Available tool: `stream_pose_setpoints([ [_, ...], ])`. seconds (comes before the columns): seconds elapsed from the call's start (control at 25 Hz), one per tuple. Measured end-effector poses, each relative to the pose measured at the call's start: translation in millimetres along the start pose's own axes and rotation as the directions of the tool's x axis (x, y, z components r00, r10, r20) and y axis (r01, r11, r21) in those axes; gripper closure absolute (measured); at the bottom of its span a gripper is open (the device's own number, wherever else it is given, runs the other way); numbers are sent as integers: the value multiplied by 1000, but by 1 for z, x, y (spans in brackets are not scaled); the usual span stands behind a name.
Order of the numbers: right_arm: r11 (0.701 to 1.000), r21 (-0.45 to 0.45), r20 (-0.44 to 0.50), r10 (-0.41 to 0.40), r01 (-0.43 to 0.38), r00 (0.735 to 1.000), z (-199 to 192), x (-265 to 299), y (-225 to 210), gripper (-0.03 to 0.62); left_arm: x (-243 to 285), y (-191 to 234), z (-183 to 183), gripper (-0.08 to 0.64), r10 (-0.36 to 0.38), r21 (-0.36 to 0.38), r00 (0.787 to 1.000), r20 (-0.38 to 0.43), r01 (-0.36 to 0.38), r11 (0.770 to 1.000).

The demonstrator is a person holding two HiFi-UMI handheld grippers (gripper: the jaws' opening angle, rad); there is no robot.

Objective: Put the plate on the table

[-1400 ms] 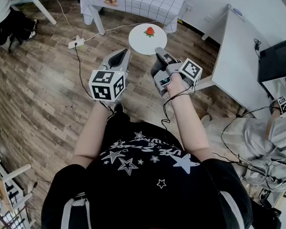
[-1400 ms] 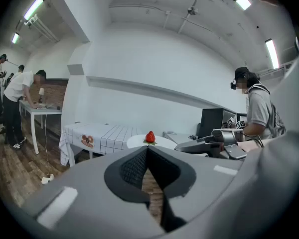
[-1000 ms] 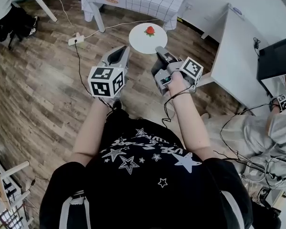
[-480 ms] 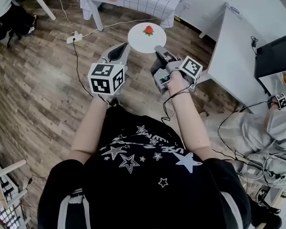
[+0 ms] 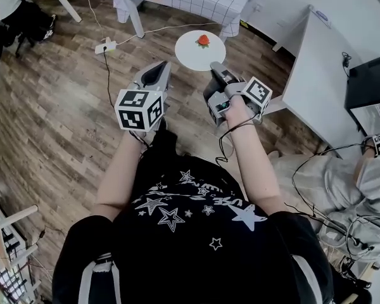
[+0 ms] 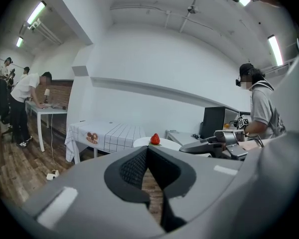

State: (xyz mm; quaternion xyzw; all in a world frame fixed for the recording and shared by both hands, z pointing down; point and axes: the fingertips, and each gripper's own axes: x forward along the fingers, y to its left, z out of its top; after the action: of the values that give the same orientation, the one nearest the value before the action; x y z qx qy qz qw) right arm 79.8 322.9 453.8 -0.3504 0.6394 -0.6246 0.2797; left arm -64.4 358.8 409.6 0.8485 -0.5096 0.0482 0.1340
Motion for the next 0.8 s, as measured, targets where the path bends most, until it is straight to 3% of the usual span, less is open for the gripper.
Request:
stream_pose_setpoints([
  [0.28, 1000, 26, 55, -17, 16, 998, 40, 14, -16, 568, 48, 12, 0, 551, -17, 7, 1000, -26, 18, 1000],
  [0.44, 999, 3, 60, -38, 37, 997, 62, 58, -10, 568, 86, 43, 20, 551, -40, 12, 999, -23, 41, 999],
  [0.8, 1000, -27, 107, 2, 1, 994, 89, 134, 13, 568, 136, 100, 63, 551, -82, 31, 997, 5, 82, 996],
])
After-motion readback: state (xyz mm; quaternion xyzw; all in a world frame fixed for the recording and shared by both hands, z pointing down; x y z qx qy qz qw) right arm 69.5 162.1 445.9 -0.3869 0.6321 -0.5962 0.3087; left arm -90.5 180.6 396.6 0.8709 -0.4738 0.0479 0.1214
